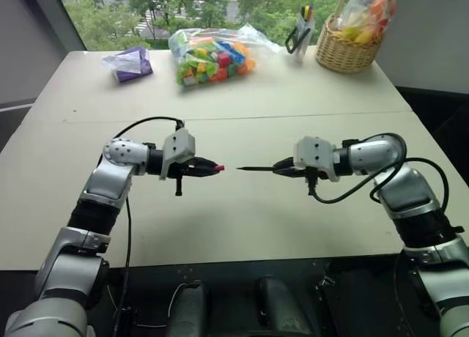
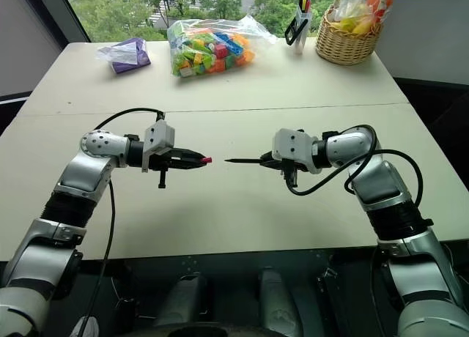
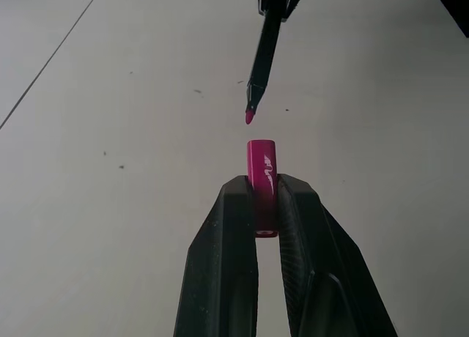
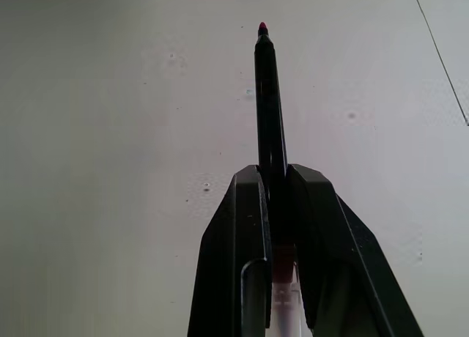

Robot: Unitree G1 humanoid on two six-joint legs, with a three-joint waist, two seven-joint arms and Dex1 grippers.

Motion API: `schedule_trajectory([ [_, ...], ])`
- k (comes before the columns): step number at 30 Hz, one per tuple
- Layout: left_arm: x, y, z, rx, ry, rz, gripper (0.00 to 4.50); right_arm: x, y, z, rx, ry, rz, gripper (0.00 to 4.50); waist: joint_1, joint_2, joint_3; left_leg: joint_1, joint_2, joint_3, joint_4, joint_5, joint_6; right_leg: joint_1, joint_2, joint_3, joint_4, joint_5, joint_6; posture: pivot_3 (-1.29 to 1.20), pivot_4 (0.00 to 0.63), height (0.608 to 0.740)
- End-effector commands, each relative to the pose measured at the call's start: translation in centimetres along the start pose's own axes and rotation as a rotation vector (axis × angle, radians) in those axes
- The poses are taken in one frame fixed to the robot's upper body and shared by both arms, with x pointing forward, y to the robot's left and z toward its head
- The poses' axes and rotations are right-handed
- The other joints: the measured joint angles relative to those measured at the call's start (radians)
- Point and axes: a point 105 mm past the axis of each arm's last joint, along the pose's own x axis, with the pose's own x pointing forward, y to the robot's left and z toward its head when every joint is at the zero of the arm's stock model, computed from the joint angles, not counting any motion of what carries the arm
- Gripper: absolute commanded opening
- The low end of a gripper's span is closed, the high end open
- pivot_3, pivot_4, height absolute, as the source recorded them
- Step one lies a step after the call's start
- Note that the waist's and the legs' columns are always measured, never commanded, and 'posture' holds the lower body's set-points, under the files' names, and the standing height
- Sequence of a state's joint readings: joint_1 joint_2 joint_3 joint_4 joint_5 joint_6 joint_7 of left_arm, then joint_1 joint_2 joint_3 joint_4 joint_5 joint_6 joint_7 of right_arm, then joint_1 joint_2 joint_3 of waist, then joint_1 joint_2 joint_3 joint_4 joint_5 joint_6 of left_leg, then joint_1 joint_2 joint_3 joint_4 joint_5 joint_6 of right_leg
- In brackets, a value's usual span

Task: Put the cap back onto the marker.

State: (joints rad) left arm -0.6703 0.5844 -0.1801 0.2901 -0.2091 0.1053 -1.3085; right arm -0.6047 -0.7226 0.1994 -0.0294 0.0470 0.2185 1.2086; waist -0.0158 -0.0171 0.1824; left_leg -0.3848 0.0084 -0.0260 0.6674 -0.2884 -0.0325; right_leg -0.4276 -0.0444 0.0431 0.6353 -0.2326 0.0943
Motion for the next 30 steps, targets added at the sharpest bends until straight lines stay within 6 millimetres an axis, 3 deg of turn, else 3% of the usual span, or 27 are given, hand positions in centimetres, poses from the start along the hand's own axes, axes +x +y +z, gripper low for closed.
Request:
schedule_trajectory([
  [1,-0.2,0.2,1.2,0.038,-0.025,-0.003,0.0,-0.2,-0.5,2.0,-0.046,-0.051,-0.013,0.03,0.001,0.0,0.0,0.0,0.0,0.0,0.0,0.0,0.0,0.0,0.0,0.0,0.0,0.0,0.0,0.0,0.15,0.74],
  [21,1.0,-1.2,2.1,0.021,-0.055,-0.055,0.0,0.5,0.0,3.3,-0.032,-0.095,0.012,0.03,0.0,0.0,0.0,0.0,0.0,0.0,0.0,0.0,0.0,0.0,0.0,0.0,0.0,0.0,0.0,0.0,0.15,0.74],
  [30,1.1,-1.6,1.5,0.045,-0.015,-0.075,0.0,0.6,0.3,3.9,-0.04,-0.104,0.033,0.03,0.001,0.0,0.0,0.0,0.0,0.0,0.0,0.0,0.0,0.0,0.0,0.0,0.0,0.0,0.0,0.0,0.15,0.74],
])
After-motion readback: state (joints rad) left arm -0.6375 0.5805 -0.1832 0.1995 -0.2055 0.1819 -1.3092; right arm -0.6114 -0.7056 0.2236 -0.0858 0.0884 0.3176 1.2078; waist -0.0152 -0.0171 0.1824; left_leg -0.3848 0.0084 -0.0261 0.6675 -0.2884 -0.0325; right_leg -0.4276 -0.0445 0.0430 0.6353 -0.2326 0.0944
